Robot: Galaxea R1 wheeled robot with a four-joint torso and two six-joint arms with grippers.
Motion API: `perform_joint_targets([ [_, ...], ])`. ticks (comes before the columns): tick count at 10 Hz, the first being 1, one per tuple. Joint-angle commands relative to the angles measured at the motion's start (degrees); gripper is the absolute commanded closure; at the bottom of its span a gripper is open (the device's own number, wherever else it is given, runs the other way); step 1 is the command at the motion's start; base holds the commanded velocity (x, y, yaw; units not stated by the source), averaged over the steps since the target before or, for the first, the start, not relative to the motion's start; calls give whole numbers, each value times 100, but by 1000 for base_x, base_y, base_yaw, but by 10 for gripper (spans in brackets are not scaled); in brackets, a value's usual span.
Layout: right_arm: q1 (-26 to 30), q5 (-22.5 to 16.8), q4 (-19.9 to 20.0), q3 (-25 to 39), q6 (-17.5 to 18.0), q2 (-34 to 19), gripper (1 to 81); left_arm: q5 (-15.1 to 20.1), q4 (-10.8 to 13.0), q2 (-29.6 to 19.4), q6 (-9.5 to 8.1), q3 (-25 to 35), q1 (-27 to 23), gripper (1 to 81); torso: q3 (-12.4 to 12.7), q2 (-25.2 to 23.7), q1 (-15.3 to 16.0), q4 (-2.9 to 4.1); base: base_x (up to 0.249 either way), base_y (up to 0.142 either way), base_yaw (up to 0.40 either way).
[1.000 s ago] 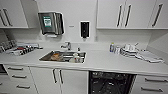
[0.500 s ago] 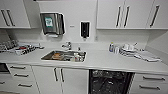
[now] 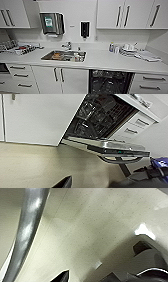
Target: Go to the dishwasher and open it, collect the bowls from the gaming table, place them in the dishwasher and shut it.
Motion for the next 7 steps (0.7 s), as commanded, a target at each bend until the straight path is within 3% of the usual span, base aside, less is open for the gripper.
perform_joint_targets([
  [1,410,-210,-917,269,-684,-203,10,-9,97,752,19,-1069,638,10,0,0,0,0,0,0,0],
  [3,208,-210,-1655,216,-1247,-45,10,-123,106,1366,36,-1782,1200,10,0,0,0,0,0,0,0],
  [6,-257,-184,-2589,93,-1759,228,10,-203,247,2389,106,-2804,1903,10,0,0,0,0,0,0,0],
  [7,-416,-149,-2843,-229,-1820,420,10,-211,343,2729,106,-3179,2141,10,0,0,0,0,0,0,0],
])
